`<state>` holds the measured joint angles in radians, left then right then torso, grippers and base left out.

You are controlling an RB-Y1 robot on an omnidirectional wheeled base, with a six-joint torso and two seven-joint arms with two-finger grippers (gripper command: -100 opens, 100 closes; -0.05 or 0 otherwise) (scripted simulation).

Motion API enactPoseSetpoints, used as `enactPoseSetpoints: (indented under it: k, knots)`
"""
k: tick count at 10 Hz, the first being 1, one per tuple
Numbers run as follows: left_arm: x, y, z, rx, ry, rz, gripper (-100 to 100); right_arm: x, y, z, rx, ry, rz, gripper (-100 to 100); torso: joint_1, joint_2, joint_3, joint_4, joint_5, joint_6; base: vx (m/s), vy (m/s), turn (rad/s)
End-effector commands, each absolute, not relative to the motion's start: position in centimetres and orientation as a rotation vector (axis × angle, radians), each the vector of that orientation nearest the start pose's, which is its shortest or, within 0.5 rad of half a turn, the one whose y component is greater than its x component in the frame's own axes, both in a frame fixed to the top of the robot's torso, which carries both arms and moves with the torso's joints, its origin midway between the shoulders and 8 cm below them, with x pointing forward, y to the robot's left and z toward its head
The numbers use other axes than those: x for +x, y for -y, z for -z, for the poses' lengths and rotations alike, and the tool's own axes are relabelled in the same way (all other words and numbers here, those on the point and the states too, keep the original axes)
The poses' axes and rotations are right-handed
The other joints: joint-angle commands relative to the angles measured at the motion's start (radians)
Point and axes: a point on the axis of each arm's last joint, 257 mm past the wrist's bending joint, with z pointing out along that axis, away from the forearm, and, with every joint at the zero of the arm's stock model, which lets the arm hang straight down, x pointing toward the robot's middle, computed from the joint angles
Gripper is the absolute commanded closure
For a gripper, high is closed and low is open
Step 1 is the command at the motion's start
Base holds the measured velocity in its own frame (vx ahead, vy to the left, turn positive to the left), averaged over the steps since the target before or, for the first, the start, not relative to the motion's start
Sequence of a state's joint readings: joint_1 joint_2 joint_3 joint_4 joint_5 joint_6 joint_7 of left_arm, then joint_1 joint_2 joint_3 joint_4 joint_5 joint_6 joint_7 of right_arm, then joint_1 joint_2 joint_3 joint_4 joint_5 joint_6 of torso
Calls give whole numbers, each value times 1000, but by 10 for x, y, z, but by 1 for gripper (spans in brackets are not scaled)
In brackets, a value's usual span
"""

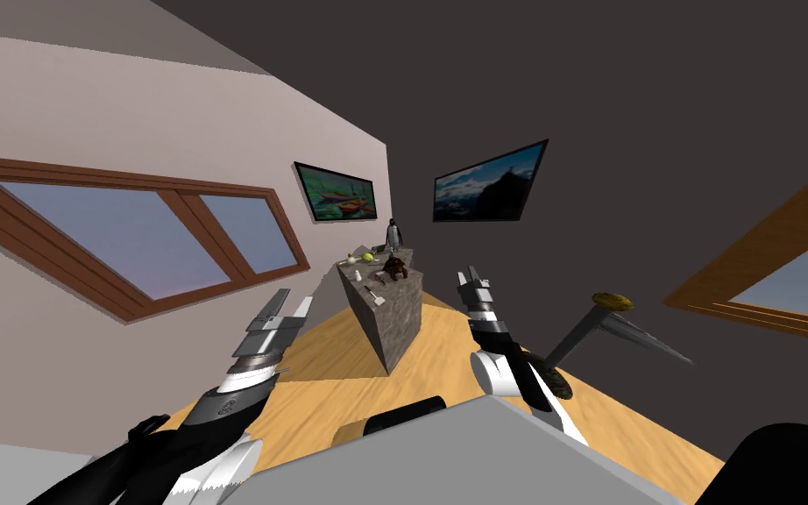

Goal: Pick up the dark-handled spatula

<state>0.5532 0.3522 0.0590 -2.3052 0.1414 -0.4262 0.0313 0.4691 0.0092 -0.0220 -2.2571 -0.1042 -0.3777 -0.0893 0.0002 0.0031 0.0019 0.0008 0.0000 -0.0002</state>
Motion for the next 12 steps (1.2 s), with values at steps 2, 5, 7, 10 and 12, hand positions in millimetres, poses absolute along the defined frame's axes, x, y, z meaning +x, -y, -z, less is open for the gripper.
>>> enactPoseSetpoints:
  k: [2,5,7,10,12]
  knots:
    - [360,-292,14,-631,-988,1310,-100,367,299,0,858,-587,-1414,0,0,0,0,0,0,0,-66,-19,-125]
    - [366,-295,26,-640,-1065,1294,-100,367,299,0,858,-587,-1414,0,-2,1,0,0,0,0,-53,-23,-80]
    - [371,-299,37,-662,-1125,1279,-100,367,299,0,858,-587,-1414,0,-1,0,0,0,0,0,-38,-19,-80]
    - [380,-309,62,-717,-1239,1244,-100,367,299,0,858,-587,-1414,0,-1,-1,-1,0,0,0,-33,-27,-95]
    - [383,-314,76,-746,-1299,1223,-100,367,299,0,858,-587,-1414,0,-1,-2,-1,0,0,0,-17,-29,-88]
